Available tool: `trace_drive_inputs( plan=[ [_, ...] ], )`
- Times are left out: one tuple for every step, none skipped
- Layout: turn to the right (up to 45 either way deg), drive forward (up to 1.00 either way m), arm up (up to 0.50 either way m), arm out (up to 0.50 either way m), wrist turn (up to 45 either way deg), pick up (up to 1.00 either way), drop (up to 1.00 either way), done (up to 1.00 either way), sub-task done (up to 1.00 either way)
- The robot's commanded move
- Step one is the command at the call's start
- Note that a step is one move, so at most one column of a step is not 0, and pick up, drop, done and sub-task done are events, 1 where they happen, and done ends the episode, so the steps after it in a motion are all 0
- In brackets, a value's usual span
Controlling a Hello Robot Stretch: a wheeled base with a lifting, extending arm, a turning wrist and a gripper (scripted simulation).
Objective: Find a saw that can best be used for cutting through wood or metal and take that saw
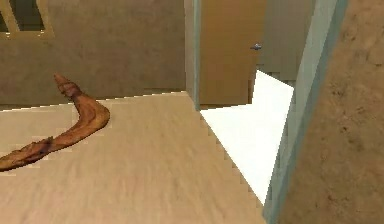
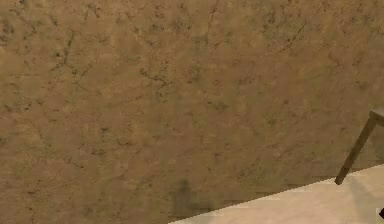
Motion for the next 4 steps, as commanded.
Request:
trace_drive_inputs(
  plan=[
    [3.0, 0.00, 0.00, 0.00, 0.0, 0.00, 0.00, 0.00, 0.00],
    [0.0, 1.00, 0.00, 0.00, 0.0, 0.00, 0.00, 0.00, 0.00],
    [12.0, 0.00, 0.00, 0.00, 0.0, 0.00, 0.00, 0.00, 0.00],
    [0.0, 0.10, 0.00, 0.00, 0.0, 0.00, 0.00, 0.00, 0.00]
  ],
)
